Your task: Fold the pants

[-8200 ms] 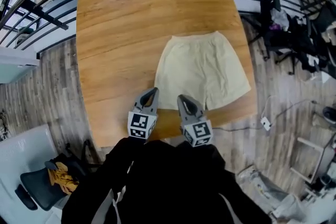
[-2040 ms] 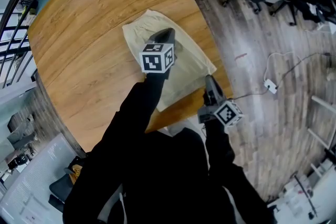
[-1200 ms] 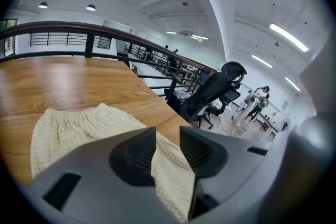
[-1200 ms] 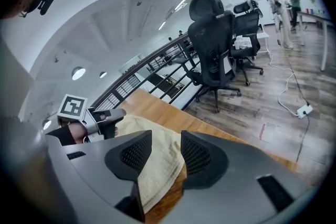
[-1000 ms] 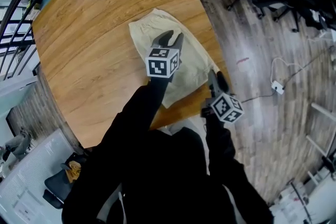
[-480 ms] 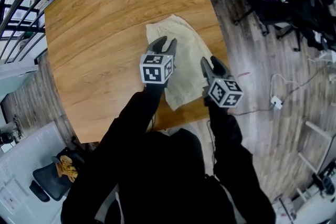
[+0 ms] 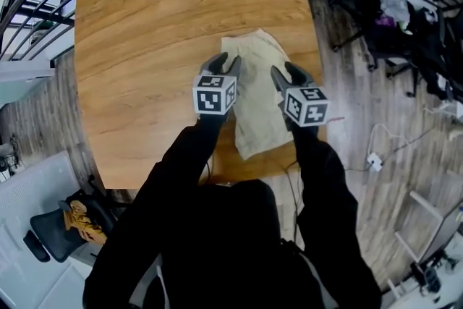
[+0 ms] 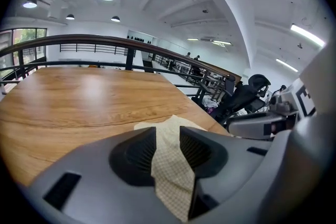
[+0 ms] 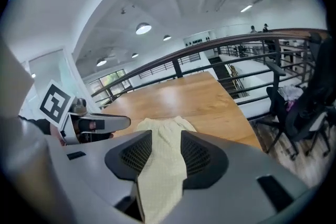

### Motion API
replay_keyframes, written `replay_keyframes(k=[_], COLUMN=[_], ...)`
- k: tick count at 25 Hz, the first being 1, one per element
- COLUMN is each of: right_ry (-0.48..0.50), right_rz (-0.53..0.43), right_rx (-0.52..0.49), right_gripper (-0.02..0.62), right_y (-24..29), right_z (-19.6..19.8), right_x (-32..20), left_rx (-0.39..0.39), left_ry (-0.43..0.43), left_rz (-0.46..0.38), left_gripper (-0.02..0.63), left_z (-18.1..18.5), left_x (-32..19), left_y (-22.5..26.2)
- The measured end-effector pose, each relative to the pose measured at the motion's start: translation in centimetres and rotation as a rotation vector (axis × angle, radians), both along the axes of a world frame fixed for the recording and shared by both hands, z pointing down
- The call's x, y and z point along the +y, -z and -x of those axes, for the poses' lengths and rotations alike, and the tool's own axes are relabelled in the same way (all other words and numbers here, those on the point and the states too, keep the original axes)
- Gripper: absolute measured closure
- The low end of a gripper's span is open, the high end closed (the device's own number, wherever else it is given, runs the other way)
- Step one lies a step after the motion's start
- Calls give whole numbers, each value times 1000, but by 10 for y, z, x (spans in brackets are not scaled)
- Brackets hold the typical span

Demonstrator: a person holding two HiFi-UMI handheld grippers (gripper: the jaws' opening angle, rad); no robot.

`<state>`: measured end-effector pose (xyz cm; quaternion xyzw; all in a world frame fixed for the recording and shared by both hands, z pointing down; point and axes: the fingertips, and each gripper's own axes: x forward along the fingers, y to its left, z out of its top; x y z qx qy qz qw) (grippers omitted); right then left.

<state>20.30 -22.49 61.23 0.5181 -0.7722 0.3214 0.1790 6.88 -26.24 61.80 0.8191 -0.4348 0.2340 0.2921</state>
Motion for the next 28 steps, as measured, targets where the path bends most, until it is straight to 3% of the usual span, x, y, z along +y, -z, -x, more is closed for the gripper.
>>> replay_keyframes(k=[9,17,21,24,28], right_ry=[232,327,341,338,342], right_rz=[11,106,145,170,136], right_rx=[224,343,373,342,323], right_gripper=[442,442,442,442,453], right_y=[-27,-65,-83,-92,-99], right_z=[24,26,19,15,9], right_x=[-66,-95,-100,-101,-104], left_rx=[-81,-119,-129,-133,-147], left_ry=[-17,-15,-26,-35,-35], left_rz=[20,93,142,157,154], left_gripper=[485,485,483,480,482], left_z=[18,23,26,26,29], left_x=[-25,-29,-27,-24,-24], left_y=[-28,-61,-78,-86,-88])
